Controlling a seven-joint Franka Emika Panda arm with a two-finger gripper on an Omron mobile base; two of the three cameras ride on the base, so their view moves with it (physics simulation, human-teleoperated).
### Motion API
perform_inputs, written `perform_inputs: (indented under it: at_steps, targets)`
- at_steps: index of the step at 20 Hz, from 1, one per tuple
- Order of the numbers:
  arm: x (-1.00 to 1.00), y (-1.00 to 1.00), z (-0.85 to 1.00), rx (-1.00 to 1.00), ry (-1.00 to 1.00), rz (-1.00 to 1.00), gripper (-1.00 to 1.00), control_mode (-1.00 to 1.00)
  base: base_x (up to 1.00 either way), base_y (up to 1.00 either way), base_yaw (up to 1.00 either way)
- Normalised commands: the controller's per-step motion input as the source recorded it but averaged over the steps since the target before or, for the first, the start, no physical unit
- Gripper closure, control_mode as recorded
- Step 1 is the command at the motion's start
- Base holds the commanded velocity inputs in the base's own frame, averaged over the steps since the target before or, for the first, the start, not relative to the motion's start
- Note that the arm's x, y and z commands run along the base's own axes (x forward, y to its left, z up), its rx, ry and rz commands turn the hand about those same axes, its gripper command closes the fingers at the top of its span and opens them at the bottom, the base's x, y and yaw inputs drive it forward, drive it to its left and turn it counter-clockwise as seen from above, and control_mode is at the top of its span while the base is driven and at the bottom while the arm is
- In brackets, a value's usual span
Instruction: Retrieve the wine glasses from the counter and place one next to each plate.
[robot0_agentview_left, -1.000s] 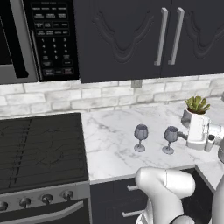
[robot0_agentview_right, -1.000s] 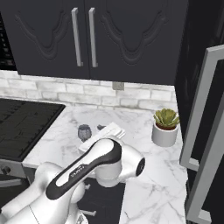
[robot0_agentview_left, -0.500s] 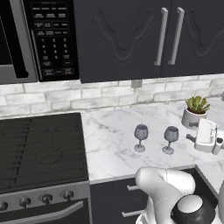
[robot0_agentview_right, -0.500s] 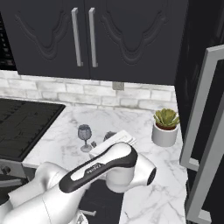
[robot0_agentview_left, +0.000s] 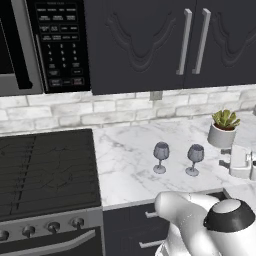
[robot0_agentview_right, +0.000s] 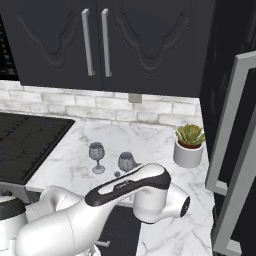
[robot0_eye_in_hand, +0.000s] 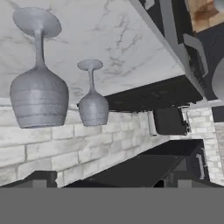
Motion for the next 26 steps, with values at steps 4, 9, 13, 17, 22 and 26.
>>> perform_inputs:
  at_steps: [4,9,13,17,22,26]
  targets:
    - [0.0,-0.24,-0.29,0.0,0.09,0.0,-1.0,-1.0,0.0,0.0,0.0]
    - [0.01,-0.15,-0.24,0.0,0.03,0.0,-1.0,-1.0,0.0,0.0,0.0]
    - [0.01,-0.02,-0.3,0.0,0.0,0.0,-1.0,-1.0,0.0,0.0,0.0]
    - [0.09,0.0,-0.31,0.0,0.0,0.0,-1.0,-1.0,0.0,0.0,0.0]
    - [0.19,0.0,-0.27,0.0,0.0,0.0,-1.0,-1.0,0.0,0.0,0.0]
    - [0.39,0.0,-0.19,0.0,0.0,0.0,-1.0,-1.0,0.0,0.0,0.0]
